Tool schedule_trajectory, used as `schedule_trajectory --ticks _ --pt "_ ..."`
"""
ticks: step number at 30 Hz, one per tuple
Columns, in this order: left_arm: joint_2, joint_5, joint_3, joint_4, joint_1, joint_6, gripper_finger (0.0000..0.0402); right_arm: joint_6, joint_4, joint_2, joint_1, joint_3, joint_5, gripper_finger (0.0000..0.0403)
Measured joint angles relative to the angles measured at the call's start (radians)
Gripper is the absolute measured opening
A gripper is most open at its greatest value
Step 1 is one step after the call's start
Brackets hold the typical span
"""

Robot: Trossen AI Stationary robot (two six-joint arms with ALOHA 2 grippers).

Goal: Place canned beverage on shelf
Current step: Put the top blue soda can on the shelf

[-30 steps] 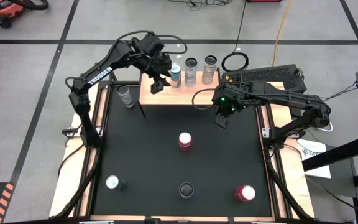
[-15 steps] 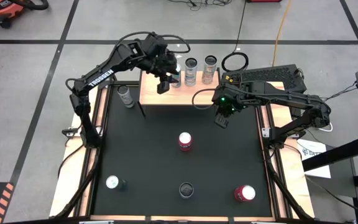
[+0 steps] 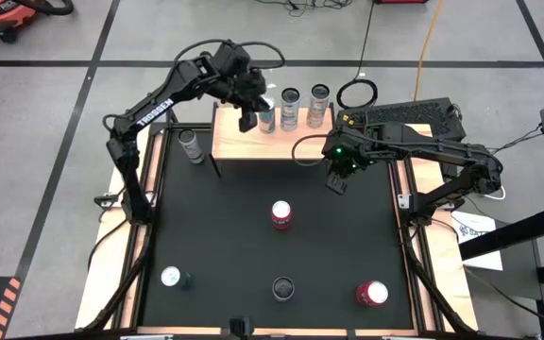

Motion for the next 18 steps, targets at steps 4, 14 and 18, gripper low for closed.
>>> schedule_trajectory --ticks 4,14,18 --pt "0.022 0.027 0.0 0.001 0.009 -0.013 0.0004 0.0 0.0 0.0 0.0 0.0 0.0 0.0013" --pt "0.051 0.032 0.0 0.015 0.01 -0.013 0.0004 -0.001 0.0 0.0 0.0 0.0 0.0 0.0013" --pt "0.059 0.032 0.0 0.036 0.01 -0.015 0.0004 -0.001 0.0 0.0 0.0 0.0 0.0 0.0013"
